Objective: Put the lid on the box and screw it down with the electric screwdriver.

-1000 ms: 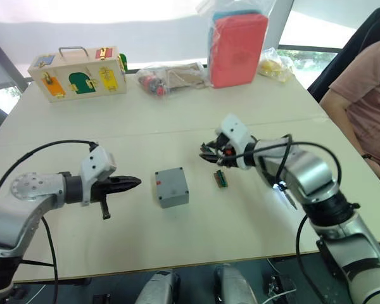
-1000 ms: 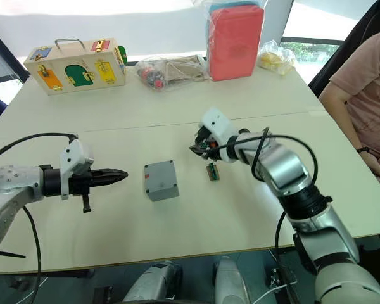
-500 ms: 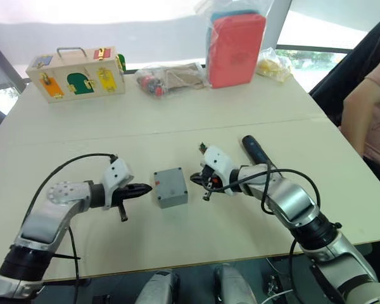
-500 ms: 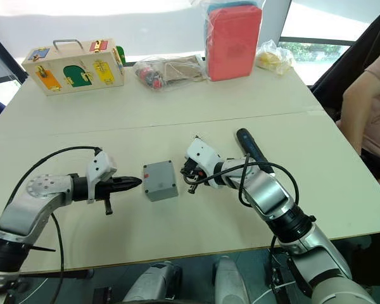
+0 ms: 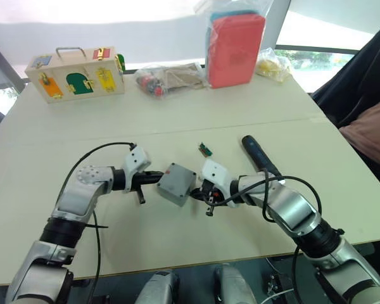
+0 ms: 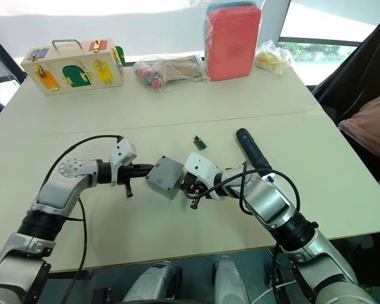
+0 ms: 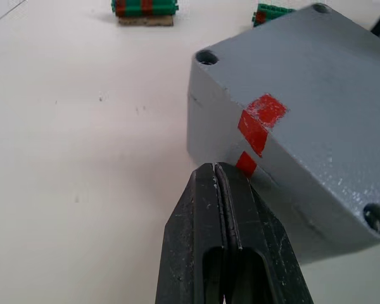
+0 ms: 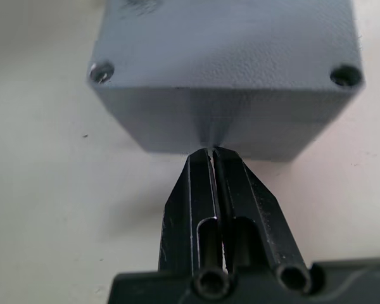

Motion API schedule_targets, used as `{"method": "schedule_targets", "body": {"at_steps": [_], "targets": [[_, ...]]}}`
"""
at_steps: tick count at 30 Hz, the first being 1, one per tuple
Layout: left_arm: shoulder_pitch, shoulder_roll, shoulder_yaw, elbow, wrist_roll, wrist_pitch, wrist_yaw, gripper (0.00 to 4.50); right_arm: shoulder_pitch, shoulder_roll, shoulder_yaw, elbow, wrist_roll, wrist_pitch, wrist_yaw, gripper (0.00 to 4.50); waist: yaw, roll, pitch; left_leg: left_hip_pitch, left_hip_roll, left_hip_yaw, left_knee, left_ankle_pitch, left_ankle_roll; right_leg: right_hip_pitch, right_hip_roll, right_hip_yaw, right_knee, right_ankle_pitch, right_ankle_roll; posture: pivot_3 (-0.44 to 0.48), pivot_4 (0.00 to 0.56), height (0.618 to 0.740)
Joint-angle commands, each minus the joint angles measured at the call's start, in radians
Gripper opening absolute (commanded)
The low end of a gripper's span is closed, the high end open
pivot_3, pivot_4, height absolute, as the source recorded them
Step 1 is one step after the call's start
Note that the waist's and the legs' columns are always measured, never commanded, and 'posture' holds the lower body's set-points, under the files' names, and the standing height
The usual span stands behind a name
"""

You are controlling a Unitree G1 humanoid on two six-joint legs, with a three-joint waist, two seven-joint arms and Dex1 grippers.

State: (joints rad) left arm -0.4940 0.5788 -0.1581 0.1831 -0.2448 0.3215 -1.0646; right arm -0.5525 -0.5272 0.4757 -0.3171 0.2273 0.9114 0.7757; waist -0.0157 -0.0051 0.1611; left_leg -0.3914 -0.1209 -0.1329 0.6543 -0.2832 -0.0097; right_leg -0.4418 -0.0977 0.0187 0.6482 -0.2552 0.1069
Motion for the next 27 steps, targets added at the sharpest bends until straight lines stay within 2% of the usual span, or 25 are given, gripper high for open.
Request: {"method": "schedule_targets", "body": {"at_steps": [1, 9, 15, 21, 27], "targets": [[-0.019, -0.016, -0.029, 0.007, 0.011, -0.037, -0.04, 0.0, -0.011, 0.023, -0.001, -0.066, 0.016, 0.003, 0.002, 0.05, 0.001, 0.0, 0.0, 0.0, 0.0, 0.0, 0.0, 0.0, 0.0, 0.0, 0.0, 0.0, 0.0, 0.0, 0.0, 0.0, 0.15, 0.74], [0.005, 0.055, 0.005, 0.01, 0.018, -0.057, -0.091, 0.0, -0.07, -0.073, -0.06, -0.093, 0.002, 0.007, 0.034, 0.05, 0.002, 0.0, 0.0, 0.0, 0.0, 0.0, 0.001, 0.0, 0.0, 0.0, 0.0, 0.0, 0.0, 0.0, 0.0, 0.0, 0.15, 0.74], [0.108, 0.157, 0.071, -0.111, -0.047, 0.004, -0.144, 0.0, -0.117, -0.131, -0.105, -0.033, -0.012, -0.063, 0.072, 0.05, 0.001, 0.0, 0.0, 0.0, 0.0, 0.0, 0.0, 0.0, 0.0, 0.0, 0.0, 0.0, 0.0, 0.0, 0.0, 0.0, 0.15, 0.74], [0.219, 0.214, 0.103, -0.29, -0.112, 0.083, -0.155, 0.0, -0.158, -0.07, -0.085, 0.135, -0.06, -0.169, 0.067, 0.05, 0.003, 0.0, 0.0, 0.0, 0.0, 0.0, 0.0, 0.0, 0.0, 0.0, 0.0, 0.001, 0.0, 0.0, 0.0, 0.0, 0.15, 0.74], [0.209, 0.151, 0.072, -0.324, -0.107, 0.12, -0.08, 0.0, -0.151, 0.035, -0.076, 0.237, -0.068, -0.218, 0.068, 0.05, 0.003, 0.0, 0.0, 0.0, 0.0, 0.0, 0.0, 0.0, 0.0, 0.0, 0.0, 0.001, 0.0, 0.0, 0.0, 0.0, 0.15, 0.74]]}}
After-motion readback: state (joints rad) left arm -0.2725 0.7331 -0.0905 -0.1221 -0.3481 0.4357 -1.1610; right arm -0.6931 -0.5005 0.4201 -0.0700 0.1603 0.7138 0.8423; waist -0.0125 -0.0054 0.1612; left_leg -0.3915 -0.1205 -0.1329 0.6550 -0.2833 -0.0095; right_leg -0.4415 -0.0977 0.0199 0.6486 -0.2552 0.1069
